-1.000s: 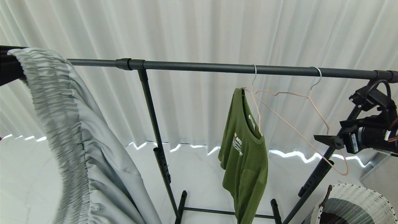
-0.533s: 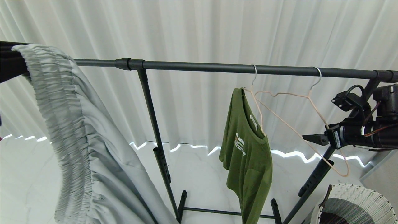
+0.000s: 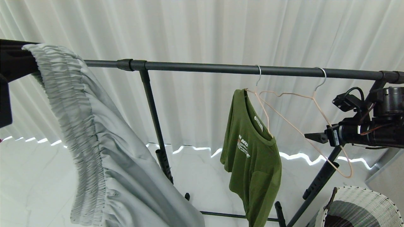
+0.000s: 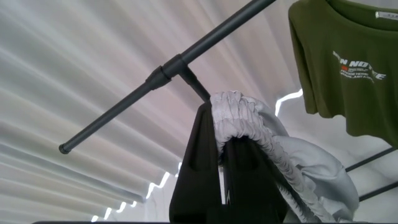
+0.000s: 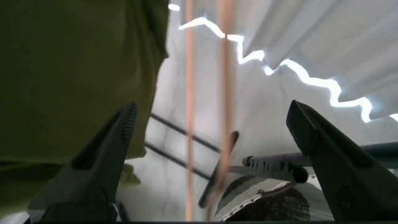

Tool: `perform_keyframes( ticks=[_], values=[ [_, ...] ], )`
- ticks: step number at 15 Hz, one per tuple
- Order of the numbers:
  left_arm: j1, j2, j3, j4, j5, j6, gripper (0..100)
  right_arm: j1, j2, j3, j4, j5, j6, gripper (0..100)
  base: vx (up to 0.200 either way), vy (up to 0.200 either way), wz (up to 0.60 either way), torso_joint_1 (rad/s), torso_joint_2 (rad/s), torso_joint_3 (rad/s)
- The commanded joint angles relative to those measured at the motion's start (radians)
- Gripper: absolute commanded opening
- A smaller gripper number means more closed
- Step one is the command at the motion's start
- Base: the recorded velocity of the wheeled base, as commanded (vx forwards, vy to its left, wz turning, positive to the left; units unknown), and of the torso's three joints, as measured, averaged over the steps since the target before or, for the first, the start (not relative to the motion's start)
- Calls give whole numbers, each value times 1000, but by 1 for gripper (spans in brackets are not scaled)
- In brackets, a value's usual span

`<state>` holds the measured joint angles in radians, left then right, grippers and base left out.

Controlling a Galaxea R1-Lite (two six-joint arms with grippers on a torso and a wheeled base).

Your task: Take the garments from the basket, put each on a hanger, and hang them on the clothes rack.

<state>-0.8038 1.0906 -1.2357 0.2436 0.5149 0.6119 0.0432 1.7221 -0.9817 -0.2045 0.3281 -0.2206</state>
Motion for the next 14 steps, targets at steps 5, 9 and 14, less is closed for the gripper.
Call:
perform_keyframes(
  ticks=[5,9,14],
  values=[
    [-2,12,2,0,-1,-1,0,-2,-3,6,-3,0,14,0,0,0,0,0,0,0],
    [-2,11,5,0,-3,-3,0,3,-44,24,-3,0,64,0,0,0,0,0,0,0],
    [-2,15,13,0,-6,-9,0,1,-122,52,-7,-6,130,0,0,0,0,0,0,0]
  ],
)
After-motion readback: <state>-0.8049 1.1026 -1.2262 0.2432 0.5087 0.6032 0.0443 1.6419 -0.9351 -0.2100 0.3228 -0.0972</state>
